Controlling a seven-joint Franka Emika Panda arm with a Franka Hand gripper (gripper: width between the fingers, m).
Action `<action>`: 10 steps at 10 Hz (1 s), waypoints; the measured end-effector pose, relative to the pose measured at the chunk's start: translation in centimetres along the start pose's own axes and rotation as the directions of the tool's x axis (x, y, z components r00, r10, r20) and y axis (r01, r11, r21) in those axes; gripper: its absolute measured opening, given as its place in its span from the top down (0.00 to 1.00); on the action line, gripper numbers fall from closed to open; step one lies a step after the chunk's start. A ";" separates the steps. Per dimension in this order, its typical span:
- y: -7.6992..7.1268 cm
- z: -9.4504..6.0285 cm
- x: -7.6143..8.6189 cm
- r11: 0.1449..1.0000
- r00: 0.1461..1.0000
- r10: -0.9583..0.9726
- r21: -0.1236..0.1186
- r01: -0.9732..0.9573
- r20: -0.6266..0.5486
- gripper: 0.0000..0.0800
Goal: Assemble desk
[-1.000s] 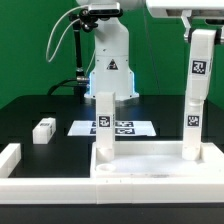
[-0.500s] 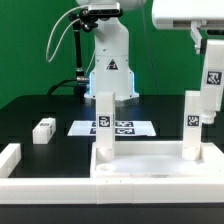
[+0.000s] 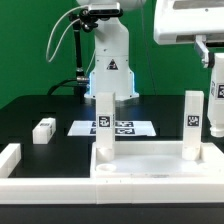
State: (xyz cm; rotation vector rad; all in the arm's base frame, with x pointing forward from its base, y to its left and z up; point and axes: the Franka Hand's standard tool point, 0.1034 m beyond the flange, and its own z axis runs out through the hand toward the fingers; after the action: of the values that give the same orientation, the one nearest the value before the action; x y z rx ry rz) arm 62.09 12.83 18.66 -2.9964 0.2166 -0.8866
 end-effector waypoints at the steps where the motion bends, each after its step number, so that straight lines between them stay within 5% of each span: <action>1: 0.1 0.1 0.1 1.000 1.000 -0.018 0.003 0.018 0.001 0.64; 3: 1.3 1.0 0.7 0.989 0.988 -0.144 0.024 0.145 -0.058 0.64; 6: 2.3 2.2 0.7 0.986 0.983 -0.167 0.016 0.169 -0.079 0.64; 10: 2.1 3.4 -1.2 0.988 0.985 -0.154 0.018 0.156 -0.072 0.64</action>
Offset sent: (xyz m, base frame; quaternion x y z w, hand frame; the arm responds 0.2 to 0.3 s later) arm 0.0220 -0.0153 -0.0092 0.0368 0.0689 -0.0670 0.9947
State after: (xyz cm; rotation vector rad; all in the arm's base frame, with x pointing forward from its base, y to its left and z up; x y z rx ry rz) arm 62.68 10.80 15.05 -2.9957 -0.0279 -1.0005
